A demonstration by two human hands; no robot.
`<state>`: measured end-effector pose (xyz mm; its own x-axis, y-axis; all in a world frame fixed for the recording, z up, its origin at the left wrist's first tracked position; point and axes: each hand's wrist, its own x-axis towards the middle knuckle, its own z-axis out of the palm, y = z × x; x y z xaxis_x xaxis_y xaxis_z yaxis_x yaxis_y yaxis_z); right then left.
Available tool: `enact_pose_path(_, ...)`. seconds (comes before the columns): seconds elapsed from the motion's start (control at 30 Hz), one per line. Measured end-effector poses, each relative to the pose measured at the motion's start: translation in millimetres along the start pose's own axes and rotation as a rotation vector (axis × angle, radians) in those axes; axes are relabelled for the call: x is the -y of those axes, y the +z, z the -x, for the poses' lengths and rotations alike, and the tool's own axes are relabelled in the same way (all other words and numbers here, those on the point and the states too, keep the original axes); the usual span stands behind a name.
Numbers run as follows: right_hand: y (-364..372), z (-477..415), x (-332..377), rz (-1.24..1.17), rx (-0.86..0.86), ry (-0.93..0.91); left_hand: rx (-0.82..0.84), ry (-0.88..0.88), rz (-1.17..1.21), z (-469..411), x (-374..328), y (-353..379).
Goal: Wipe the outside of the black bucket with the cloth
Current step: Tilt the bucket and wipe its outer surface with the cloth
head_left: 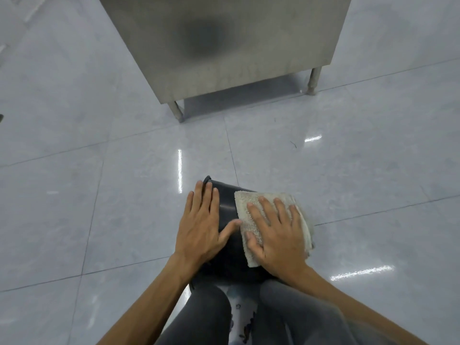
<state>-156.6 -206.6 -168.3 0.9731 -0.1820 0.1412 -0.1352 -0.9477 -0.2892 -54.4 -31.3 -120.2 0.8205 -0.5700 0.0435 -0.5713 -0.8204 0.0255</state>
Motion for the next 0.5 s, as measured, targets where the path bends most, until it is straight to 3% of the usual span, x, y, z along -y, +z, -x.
enact_pose_path(0.17, 0.7, -1.4, -2.1, 0.005, -0.034, 0.004, -0.067, -0.140, 0.109, -2.1, -6.7, -3.2)
enact_pose_path(0.37, 2.7, 5.2, -1.9, -0.028, -0.069, 0.009, 0.003, -0.313, 0.097, 0.2, -15.5, -12.8)
enact_pose_path(0.5, 2.6, 9.2, 1.4, -0.022, -0.040, 0.029, -0.076, -0.430, 0.433, 5.4, -13.1, -15.8)
